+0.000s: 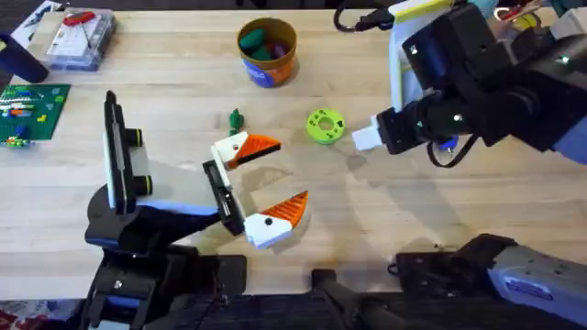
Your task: Pick up the gripper from the table and insert it into the empty holder that is missing its gripper. Then pick up a screw, insert it into the mounting hole, and use the screwdriver to tighten it. Finally, clean up the table by picking up the vegetable and placing it into the bucket.
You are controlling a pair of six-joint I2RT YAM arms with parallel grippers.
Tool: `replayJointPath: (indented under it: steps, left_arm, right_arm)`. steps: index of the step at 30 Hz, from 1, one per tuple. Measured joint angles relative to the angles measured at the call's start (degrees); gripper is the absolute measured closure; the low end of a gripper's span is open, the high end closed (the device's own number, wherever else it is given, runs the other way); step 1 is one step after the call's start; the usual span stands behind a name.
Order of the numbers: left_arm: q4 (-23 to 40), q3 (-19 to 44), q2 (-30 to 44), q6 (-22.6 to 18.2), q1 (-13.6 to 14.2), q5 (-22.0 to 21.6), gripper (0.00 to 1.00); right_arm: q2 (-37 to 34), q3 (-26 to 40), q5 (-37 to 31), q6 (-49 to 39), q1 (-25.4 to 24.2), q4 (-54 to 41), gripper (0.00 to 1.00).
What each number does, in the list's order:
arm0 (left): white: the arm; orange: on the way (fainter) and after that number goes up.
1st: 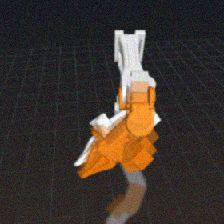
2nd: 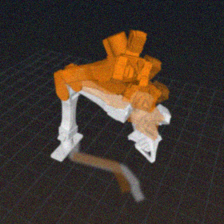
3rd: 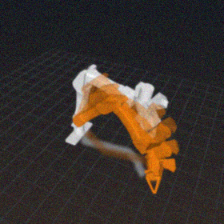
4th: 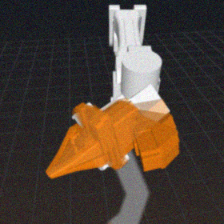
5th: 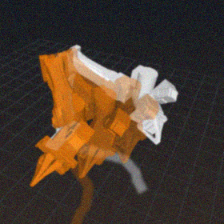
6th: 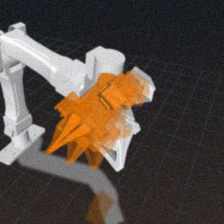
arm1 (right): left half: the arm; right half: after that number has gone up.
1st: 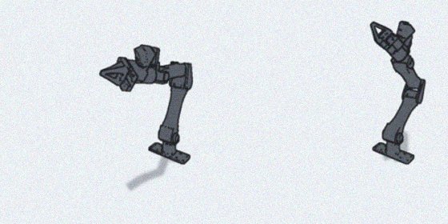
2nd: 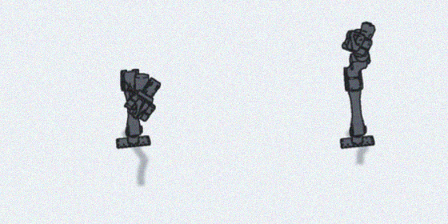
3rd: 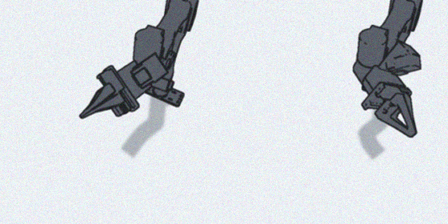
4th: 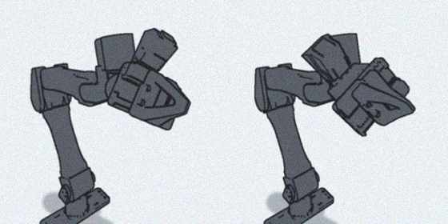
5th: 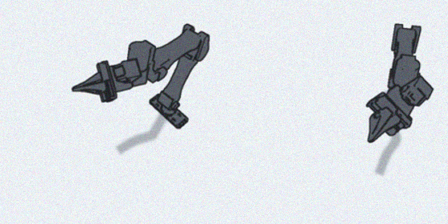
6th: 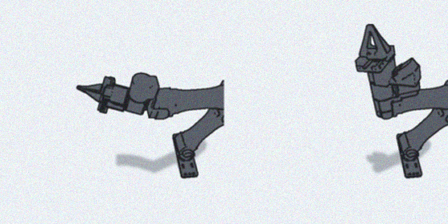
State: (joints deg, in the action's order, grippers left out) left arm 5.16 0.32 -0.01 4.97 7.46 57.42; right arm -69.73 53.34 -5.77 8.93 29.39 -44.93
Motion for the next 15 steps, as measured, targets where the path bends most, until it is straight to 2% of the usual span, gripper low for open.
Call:
replayJointPath:
  steps: [8, 15]
  left_arm:
    - [0.0, 0.0, 0.0, 0.0, 0.0, 0.0, 0.009]
    - [0.0, 0.0, 0.0, 0.0, 0.0, 0.0, 0.009]
  right_arm:
    - [-0.3, 0.0, 0.1, -0.2, 0.0, 1.0, 0.333]
    - [-4.3, 0.0, 1.1, -1.0, 0.0, 6.6, 0.333]
